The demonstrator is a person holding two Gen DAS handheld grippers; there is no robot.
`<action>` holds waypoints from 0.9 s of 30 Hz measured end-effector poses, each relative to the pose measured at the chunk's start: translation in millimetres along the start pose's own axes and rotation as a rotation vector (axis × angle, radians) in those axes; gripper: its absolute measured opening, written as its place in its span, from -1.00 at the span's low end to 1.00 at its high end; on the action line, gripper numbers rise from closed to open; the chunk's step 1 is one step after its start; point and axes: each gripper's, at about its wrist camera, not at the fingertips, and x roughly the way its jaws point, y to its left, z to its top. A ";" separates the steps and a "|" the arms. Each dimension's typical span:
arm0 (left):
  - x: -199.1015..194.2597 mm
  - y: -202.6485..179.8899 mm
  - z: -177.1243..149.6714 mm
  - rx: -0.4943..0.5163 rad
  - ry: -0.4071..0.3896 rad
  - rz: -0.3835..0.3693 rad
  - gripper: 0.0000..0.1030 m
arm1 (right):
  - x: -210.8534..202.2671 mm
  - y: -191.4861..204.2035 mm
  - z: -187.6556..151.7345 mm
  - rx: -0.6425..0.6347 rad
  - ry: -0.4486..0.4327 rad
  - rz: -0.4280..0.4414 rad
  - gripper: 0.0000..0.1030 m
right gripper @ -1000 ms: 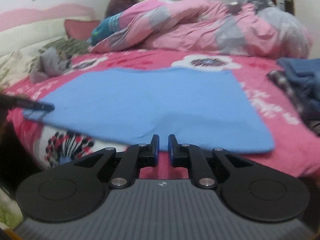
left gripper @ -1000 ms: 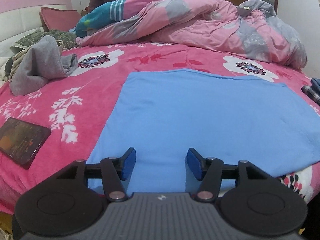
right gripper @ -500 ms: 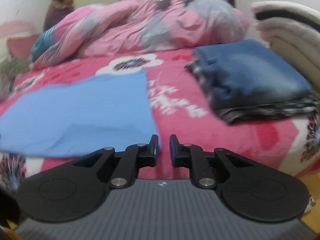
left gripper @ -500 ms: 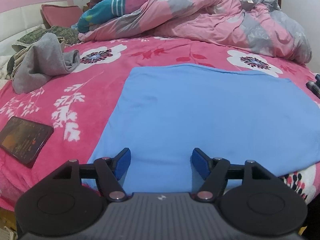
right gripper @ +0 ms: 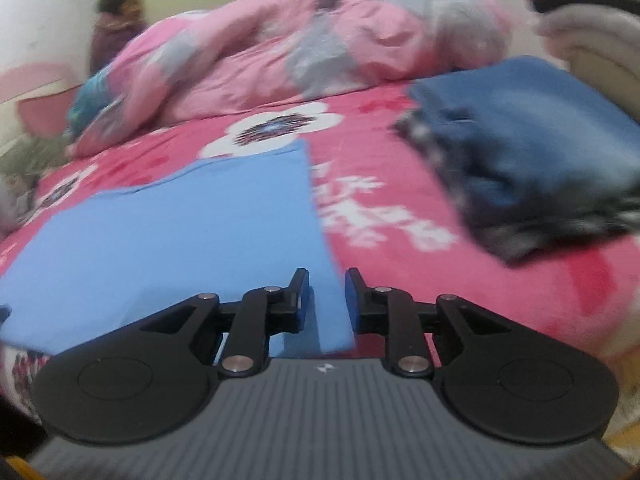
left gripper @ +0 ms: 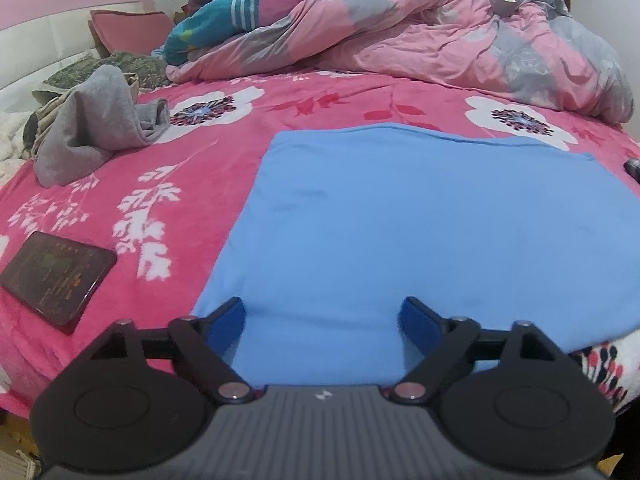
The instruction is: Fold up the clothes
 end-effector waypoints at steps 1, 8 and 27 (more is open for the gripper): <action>-0.7 1.9 0.6 -0.007 0.001 -0.006 0.73 | -0.6 3.9 1.8 -0.005 -0.004 0.010 -0.61; -24.4 3.6 7.6 0.002 -0.069 0.009 0.75 | -5.0 31.2 14.3 -0.040 -0.032 0.080 -0.52; 18.3 -53.7 25.2 0.057 0.122 -0.043 0.96 | 30.9 131.3 -13.9 -0.341 0.018 0.232 0.17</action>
